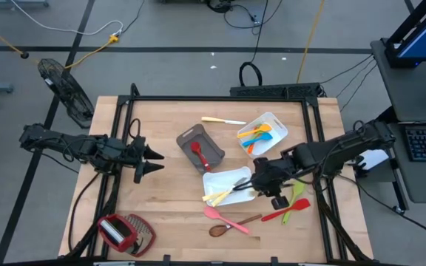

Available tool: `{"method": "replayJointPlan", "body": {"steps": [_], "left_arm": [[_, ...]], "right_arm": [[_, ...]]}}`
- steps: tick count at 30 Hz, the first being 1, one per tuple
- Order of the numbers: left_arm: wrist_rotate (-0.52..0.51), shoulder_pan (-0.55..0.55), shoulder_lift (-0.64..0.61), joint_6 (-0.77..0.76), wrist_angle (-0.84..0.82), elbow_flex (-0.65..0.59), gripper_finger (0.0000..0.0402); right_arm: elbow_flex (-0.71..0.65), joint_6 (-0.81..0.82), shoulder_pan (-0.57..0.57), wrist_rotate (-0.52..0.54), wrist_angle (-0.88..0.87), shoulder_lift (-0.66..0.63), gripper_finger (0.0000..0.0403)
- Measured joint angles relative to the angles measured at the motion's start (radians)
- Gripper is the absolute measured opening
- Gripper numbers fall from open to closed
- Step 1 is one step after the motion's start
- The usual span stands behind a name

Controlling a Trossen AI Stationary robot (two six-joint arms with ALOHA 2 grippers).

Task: Pick & Place Kitchen Items
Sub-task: Put the yellow table knife into the bottom white bin

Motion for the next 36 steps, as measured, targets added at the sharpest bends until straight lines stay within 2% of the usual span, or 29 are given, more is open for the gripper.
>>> {"method": "replayJointPlan", "body": {"steps": [9,16,24,31,36], "left_arm": [[0.002,0.000,0.000,0.108,-0.011,0.000,0.0212],[0.003,0.000,0.000,0.105,-0.069,0.000,0.0212],[0.003,0.000,0.000,0.126,-0.074,0.000,0.0212],[0.003,0.000,0.000,0.150,-0.078,0.000,0.0212],[0.003,0.000,0.000,0.156,-0.096,0.000,0.0212]], "right_arm": [[0.030,0.045,-0.003,-0.012,0.244,0.000,0.0062],[0.030,0.022,-0.047,-0.010,0.368,0.000,0.0062],[0.030,0.023,-0.112,-0.011,0.614,0.005,0.0062],[0.031,0.017,-0.156,-0.034,0.739,0.084,0.0063],[0.031,-0.016,-0.178,-0.063,0.736,0.164,0.0064]]}}
